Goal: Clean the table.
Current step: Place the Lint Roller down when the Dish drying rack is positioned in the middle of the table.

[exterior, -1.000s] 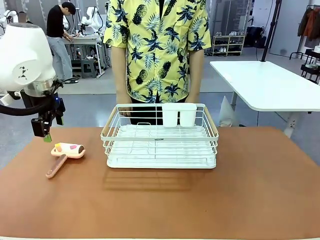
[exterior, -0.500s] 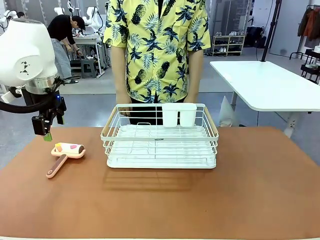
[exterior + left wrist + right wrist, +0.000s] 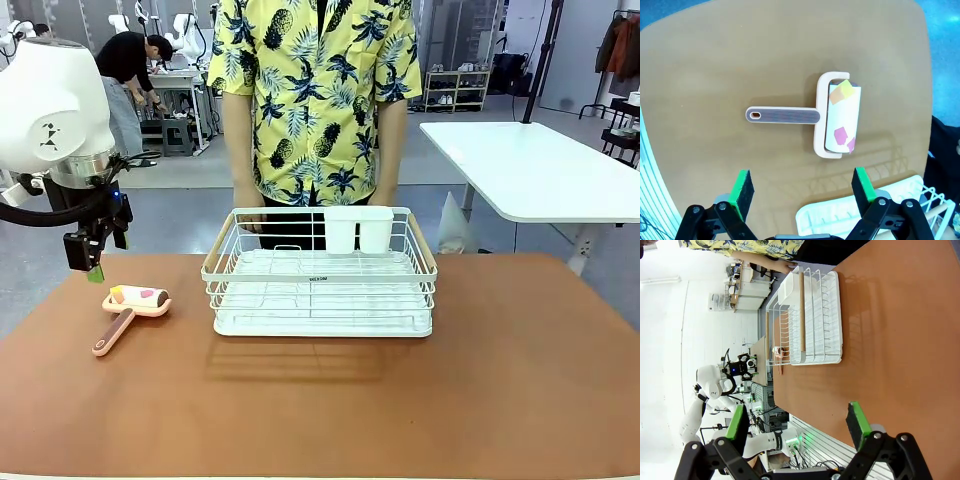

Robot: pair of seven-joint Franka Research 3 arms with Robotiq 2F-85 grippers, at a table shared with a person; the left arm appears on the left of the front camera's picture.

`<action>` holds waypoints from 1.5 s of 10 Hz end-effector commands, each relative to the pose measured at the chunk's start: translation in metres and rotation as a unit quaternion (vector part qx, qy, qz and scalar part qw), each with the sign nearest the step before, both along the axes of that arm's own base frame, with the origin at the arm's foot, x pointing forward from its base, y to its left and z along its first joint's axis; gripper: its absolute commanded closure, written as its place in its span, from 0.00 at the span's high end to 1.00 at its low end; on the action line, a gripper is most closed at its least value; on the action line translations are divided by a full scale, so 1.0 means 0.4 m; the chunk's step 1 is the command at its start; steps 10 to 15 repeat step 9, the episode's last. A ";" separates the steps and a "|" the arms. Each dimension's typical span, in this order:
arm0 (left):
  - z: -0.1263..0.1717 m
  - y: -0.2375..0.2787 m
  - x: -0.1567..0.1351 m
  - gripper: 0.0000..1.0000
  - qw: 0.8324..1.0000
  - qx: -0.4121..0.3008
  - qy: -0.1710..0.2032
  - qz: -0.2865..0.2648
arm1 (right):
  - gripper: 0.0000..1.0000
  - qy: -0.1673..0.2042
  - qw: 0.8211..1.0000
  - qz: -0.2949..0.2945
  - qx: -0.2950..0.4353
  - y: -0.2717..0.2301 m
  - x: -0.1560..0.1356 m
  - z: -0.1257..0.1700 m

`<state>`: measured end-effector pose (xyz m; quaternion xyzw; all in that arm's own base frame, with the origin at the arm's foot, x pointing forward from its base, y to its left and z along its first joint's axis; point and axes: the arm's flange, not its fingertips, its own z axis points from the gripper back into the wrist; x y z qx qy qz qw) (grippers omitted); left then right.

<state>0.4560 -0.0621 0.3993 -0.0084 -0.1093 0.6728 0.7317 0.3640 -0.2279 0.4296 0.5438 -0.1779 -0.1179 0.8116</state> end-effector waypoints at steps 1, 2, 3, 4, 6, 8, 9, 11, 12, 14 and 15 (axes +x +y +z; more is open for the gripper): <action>-0.003 0.004 -0.001 1.00 1.000 -0.001 -0.006 0.001 | 1.00 -0.011 1.000 0.002 0.002 0.000 0.001 0.006; -0.003 0.004 -0.001 1.00 1.000 -0.001 -0.006 0.001 | 1.00 -0.011 1.000 0.002 0.002 0.000 0.001 0.006; -0.003 0.004 -0.001 1.00 1.000 -0.001 -0.006 0.001 | 1.00 -0.011 1.000 0.002 0.002 0.000 0.001 0.006; -0.003 0.004 -0.001 1.00 1.000 -0.001 -0.006 0.001 | 1.00 -0.011 1.000 0.002 0.002 0.000 0.001 0.006; -0.003 0.004 -0.001 1.00 1.000 -0.001 -0.006 0.001 | 1.00 -0.011 1.000 0.002 0.002 0.000 0.001 0.006; -0.003 0.004 -0.001 1.00 1.000 -0.001 -0.006 0.001 | 1.00 -0.011 1.000 0.002 0.002 0.000 0.001 0.006; -0.003 0.004 -0.001 1.00 1.000 -0.001 -0.006 0.001 | 1.00 -0.011 1.000 0.002 0.002 0.000 0.001 0.006; -0.003 0.004 -0.001 1.00 1.000 -0.001 -0.006 0.001 | 1.00 -0.011 1.000 0.002 0.002 0.000 0.001 0.006; -0.003 0.004 -0.001 1.00 1.000 -0.001 -0.006 0.001 | 1.00 -0.011 1.000 0.002 0.002 0.000 0.001 0.006; -0.003 0.004 -0.001 1.00 1.000 -0.001 -0.006 0.001 | 1.00 -0.011 1.000 0.002 0.002 0.000 0.001 0.006; -0.003 0.004 -0.001 1.00 1.000 -0.001 -0.006 0.001 | 1.00 -0.011 1.000 0.002 0.002 0.000 0.001 0.006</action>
